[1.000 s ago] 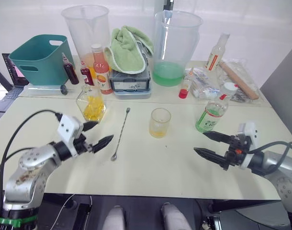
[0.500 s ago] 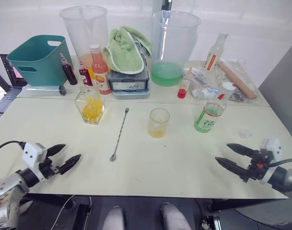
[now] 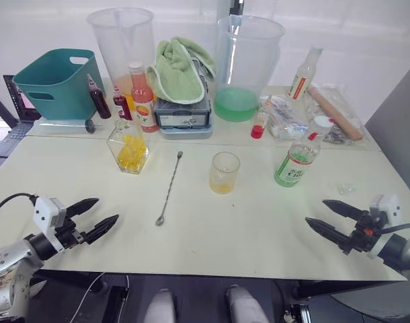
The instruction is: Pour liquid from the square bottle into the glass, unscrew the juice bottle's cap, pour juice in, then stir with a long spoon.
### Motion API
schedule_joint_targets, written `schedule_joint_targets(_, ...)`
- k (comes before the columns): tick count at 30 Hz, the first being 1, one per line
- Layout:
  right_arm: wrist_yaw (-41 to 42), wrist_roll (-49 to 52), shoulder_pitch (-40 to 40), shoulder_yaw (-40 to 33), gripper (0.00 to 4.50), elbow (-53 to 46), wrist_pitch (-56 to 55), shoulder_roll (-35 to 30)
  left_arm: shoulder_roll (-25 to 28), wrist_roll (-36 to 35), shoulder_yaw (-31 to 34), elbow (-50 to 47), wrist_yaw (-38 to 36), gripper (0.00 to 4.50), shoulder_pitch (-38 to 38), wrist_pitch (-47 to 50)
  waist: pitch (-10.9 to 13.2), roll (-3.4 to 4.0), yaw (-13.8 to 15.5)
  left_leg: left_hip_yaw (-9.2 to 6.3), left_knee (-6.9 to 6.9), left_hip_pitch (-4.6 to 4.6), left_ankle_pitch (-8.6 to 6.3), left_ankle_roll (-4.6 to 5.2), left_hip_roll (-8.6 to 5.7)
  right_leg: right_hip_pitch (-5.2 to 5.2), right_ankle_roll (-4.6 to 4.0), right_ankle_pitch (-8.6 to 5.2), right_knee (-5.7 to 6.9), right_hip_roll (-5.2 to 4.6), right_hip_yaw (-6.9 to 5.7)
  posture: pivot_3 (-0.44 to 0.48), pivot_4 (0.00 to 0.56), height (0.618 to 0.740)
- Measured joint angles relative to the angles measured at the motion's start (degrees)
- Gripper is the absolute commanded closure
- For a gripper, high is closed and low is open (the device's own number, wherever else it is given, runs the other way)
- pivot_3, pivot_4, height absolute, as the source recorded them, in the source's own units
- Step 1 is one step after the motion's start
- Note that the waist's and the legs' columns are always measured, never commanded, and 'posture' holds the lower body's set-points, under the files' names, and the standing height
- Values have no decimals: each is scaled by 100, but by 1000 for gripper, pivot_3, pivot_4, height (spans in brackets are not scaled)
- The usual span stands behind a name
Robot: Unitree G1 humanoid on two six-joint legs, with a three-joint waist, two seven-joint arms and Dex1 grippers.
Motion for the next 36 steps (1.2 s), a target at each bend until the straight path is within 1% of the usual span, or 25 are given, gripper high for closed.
schedule_joint_targets(4,-408,170,251,-238,0,-499,79,317,266,-377,-313,-525,-252,33,-754,491,-1,2,-11,1,0,1,0,0,0,1,1,0,0,0,0,0,150,727)
schedule_joint_targets(8,-925,211,376,-366,0,-975,79,639,298,-653,-632,-750,-462,33,-1330,809,-3,5,-47,2,-2,2,0,0,0,1,1,-1,1,0,1,0,150,727)
schedule_joint_targets(11,-1498,237,314,-427,0,-1269,83,979,299,-690,-877,-726,-564,33,-1682,895,-3,7,-81,1,-4,3,0,0,2,-1,0,-1,3,4,1,0,150,727)
schedule_joint_targets(15,-2101,283,-60,-425,0,-1372,87,1087,297,-682,-1084,-672,-698,33,-2006,890,-4,7,-77,1,-4,2,0,0,2,0,-1,0,2,3,1,0,150,727)
schedule_joint_targets(18,-2447,197,-654,-354,0,-1315,90,1059,269,-684,-1248,-595,-790,33,-2171,908,-3,7,-78,1,-4,2,0,1,1,-1,-2,0,2,4,1,0,150,727)
schedule_joint_targets(20,-2517,137,-1066,-218,0,-1142,134,921,269,-686,-1319,-597,-828,33,-2215,925,-3,7,-79,1,-4,2,0,1,1,0,-2,0,2,3,1,0,150,727)
schedule_joint_targets(26,-2462,-215,-2525,226,0,-72,181,294,369,-712,-1282,-654,-896,33,-2198,1026,-3,7,-71,0,-11,1,0,1,1,-2,-9,1,0,4,2,0,150,727)
schedule_joint_targets(30,-2192,-310,-3070,442,0,722,195,157,464,-864,-1118,-923,-830,33,-2050,1251,-3,7,-58,-1,-16,-4,0,2,0,-2,-22,9,-7,3,2,0,150,727)
schedule_joint_targets(36,-1575,-466,-3518,779,0,1491,179,-57,481,-962,-949,-1265,-560,33,-1865,1481,-2,7,-66,-1,-18,-1,0,2,0,-2,-22,9,-6,3,2,0,150,727)
